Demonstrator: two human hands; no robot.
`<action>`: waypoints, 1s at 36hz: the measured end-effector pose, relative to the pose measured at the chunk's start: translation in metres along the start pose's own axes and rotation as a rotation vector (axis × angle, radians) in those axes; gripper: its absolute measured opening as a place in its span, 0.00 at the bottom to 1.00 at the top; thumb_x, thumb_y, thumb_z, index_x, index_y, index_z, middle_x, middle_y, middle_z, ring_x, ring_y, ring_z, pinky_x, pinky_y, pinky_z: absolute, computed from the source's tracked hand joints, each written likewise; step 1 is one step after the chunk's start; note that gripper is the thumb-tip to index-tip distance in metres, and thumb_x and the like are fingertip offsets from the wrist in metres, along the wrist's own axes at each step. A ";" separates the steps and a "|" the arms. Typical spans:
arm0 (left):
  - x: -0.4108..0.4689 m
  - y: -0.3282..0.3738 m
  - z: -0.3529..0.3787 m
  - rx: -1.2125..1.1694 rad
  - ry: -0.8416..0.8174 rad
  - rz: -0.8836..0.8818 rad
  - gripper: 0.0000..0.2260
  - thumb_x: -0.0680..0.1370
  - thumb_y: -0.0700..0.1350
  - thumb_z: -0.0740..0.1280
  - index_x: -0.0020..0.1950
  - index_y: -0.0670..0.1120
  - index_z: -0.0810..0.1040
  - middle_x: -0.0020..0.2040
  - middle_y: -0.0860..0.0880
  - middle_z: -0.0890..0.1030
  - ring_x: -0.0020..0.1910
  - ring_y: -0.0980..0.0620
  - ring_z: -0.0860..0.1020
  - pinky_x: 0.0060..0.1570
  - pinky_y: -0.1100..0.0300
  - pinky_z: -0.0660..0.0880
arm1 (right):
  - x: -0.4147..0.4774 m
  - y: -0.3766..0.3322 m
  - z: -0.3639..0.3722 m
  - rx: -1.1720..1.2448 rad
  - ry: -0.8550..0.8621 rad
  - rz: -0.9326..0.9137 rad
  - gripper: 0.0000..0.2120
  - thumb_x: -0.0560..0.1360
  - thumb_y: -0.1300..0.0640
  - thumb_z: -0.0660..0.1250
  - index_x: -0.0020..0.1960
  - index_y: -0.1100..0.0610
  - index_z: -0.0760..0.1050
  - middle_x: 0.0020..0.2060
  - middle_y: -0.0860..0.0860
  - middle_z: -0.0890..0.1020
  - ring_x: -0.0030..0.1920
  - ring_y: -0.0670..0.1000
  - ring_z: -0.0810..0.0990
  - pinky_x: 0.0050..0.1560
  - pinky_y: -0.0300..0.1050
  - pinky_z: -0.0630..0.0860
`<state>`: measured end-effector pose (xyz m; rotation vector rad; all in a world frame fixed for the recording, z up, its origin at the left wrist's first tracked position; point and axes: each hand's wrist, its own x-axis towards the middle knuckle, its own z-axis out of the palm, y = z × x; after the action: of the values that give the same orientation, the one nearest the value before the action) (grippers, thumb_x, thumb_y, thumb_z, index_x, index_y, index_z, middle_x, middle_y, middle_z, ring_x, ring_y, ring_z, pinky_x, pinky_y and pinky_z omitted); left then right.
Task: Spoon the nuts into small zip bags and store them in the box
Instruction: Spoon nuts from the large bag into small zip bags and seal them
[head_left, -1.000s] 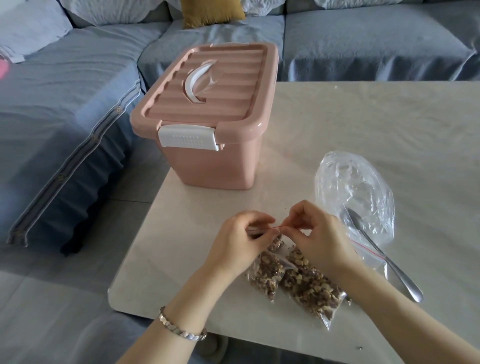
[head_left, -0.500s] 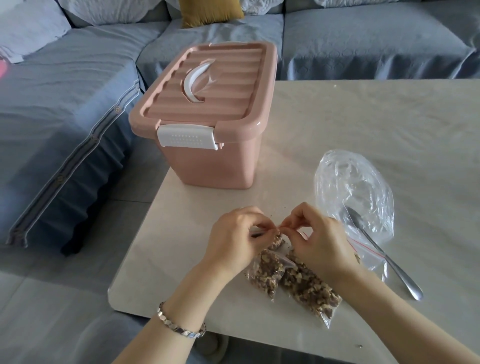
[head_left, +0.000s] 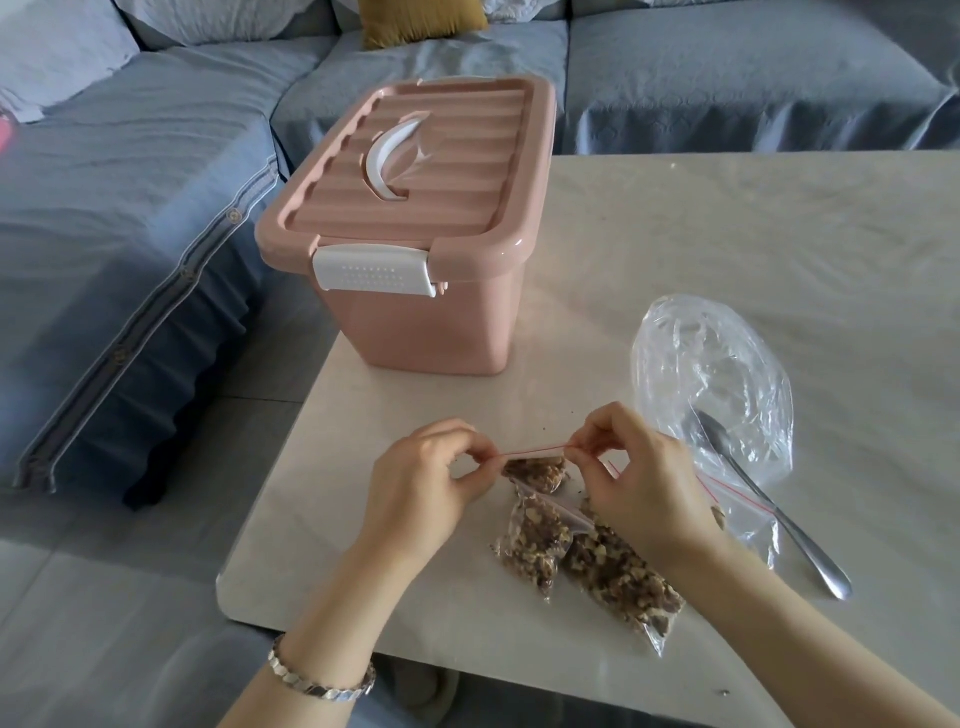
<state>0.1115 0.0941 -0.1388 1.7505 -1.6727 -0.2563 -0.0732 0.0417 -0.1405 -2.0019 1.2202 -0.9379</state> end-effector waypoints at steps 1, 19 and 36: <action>-0.001 0.000 0.001 0.006 0.008 -0.016 0.04 0.69 0.49 0.69 0.37 0.50 0.79 0.37 0.58 0.79 0.38 0.60 0.76 0.35 0.65 0.71 | 0.001 0.000 0.000 -0.014 -0.017 -0.015 0.10 0.70 0.65 0.70 0.44 0.51 0.75 0.35 0.40 0.78 0.40 0.43 0.79 0.44 0.39 0.76; -0.004 0.014 0.014 0.157 0.142 0.144 0.10 0.75 0.51 0.61 0.40 0.47 0.79 0.32 0.55 0.81 0.27 0.54 0.77 0.28 0.63 0.68 | 0.017 0.007 -0.022 -0.261 -0.137 -0.326 0.11 0.71 0.50 0.65 0.38 0.55 0.82 0.33 0.47 0.79 0.34 0.46 0.78 0.31 0.45 0.78; 0.003 0.015 -0.029 -0.184 0.073 -0.259 0.12 0.77 0.39 0.64 0.53 0.56 0.75 0.48 0.62 0.80 0.49 0.62 0.78 0.49 0.70 0.74 | 0.014 0.013 -0.058 -0.452 -0.575 -0.244 0.15 0.73 0.38 0.60 0.47 0.46 0.79 0.38 0.35 0.74 0.38 0.32 0.72 0.47 0.32 0.74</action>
<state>0.1167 0.1018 -0.1074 1.8110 -1.3259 -0.4440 -0.1220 0.0158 -0.1140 -2.5719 0.9208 -0.1424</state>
